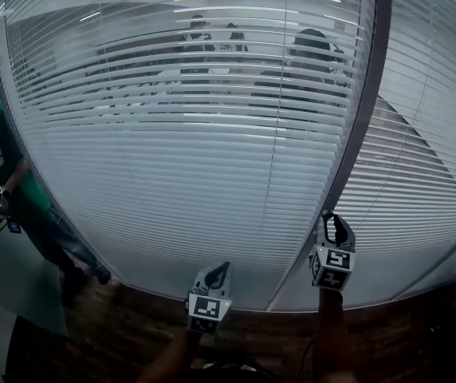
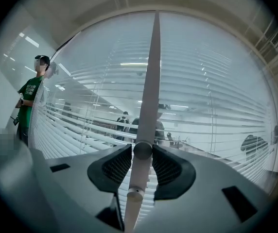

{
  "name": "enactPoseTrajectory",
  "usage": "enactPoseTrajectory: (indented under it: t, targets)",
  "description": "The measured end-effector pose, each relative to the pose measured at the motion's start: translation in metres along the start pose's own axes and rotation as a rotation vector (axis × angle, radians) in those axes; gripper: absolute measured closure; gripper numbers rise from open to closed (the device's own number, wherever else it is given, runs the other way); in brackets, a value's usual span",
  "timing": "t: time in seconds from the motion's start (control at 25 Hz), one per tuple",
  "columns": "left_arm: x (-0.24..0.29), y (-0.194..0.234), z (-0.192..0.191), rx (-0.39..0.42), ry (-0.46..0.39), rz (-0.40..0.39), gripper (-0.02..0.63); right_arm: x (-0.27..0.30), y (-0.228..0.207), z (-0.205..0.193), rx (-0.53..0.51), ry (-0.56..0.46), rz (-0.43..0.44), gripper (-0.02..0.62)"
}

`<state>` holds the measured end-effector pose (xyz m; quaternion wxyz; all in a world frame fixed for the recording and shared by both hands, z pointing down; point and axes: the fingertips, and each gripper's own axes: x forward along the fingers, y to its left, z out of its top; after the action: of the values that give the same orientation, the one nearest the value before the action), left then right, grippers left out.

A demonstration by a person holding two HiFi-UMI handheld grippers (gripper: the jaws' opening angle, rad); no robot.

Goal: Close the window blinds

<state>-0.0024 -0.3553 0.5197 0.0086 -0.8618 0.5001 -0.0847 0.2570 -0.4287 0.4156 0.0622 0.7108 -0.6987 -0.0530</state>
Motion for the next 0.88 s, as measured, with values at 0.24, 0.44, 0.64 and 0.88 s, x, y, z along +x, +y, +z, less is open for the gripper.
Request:
enactPoseTrajectory:
  t: [0.24, 0.44, 0.64, 0.88]
  targets:
    - [-0.004, 0.009, 0.000, -0.015, -0.010, 0.008, 0.611, 0.003, -0.002, -0.001, 0.000, 0.005, -0.021, 0.479]
    - [-0.003, 0.010, 0.002, -0.012, -0.020, 0.003, 0.611, 0.004, -0.003, 0.000, 0.002, -0.004, -0.021, 0.476]
    - [-0.004, 0.012, 0.000, -0.014, -0.014, 0.002, 0.611, 0.005, -0.003, -0.001, -0.035, 0.003, -0.010, 0.476]
    - [-0.005, 0.013, 0.003, -0.013, -0.020, -0.003, 0.611, 0.005, 0.004, 0.005, -0.264, 0.020, 0.036, 0.476]
